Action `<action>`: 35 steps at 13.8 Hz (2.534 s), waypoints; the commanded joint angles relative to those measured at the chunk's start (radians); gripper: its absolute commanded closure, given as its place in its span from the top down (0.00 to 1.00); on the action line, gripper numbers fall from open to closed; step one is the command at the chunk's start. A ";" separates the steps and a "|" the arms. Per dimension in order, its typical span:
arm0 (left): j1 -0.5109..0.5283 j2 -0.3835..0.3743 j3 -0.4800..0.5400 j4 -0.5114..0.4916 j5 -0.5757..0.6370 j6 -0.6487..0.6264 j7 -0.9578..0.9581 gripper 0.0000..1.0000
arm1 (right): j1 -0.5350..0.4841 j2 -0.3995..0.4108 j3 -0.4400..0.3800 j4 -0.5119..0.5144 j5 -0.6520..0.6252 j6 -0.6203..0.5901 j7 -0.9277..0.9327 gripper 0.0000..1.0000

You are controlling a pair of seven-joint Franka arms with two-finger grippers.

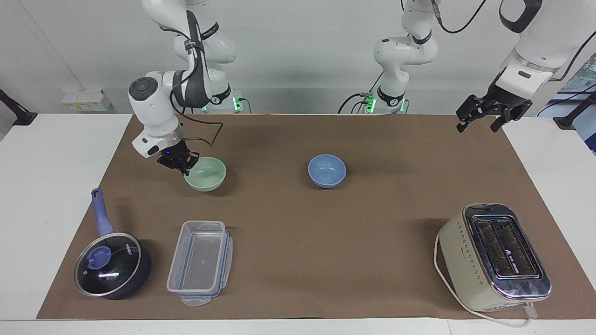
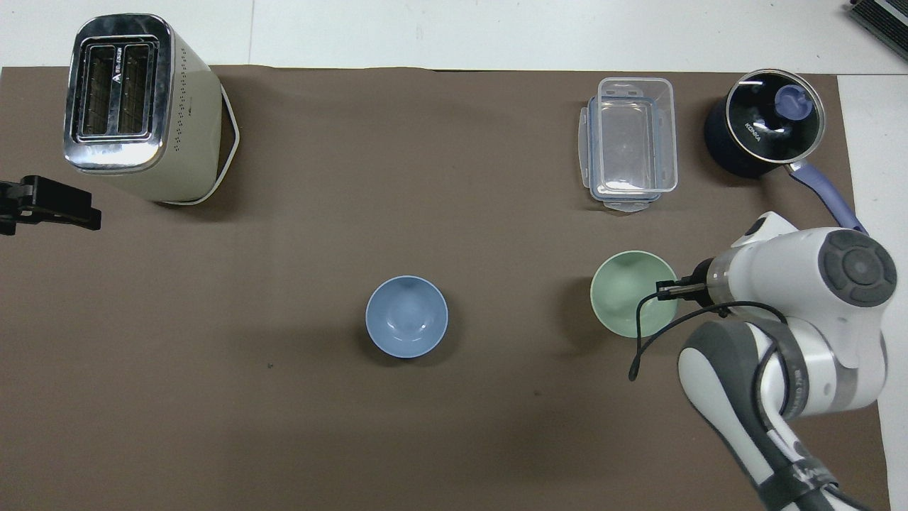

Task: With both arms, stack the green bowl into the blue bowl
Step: 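Carry the green bowl with the right gripper over the blue bowl, then lower the green bowl into the blue bowl and open the right gripper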

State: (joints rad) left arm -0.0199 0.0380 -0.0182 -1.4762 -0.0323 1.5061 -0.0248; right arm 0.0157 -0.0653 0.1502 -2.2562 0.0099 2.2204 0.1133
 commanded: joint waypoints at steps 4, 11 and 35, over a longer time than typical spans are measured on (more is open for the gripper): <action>0.000 -0.017 0.004 -0.009 0.032 -0.015 -0.010 1.00 | 0.252 -0.010 0.002 0.052 0.013 -0.025 0.304 0.00; -0.002 -0.017 0.004 -0.009 0.032 -0.015 -0.011 1.00 | 0.424 0.107 0.002 0.171 0.169 -0.022 0.503 0.00; -0.002 -0.017 0.003 -0.009 0.032 -0.013 -0.012 1.00 | 0.491 0.280 0.002 0.248 0.174 0.110 0.631 0.01</action>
State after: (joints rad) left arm -0.0187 0.0368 -0.0147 -1.4762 -0.0230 1.5011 -0.0250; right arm 0.5083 0.2060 0.1542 -2.0150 0.1704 2.3175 0.7249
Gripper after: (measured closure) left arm 0.000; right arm 0.952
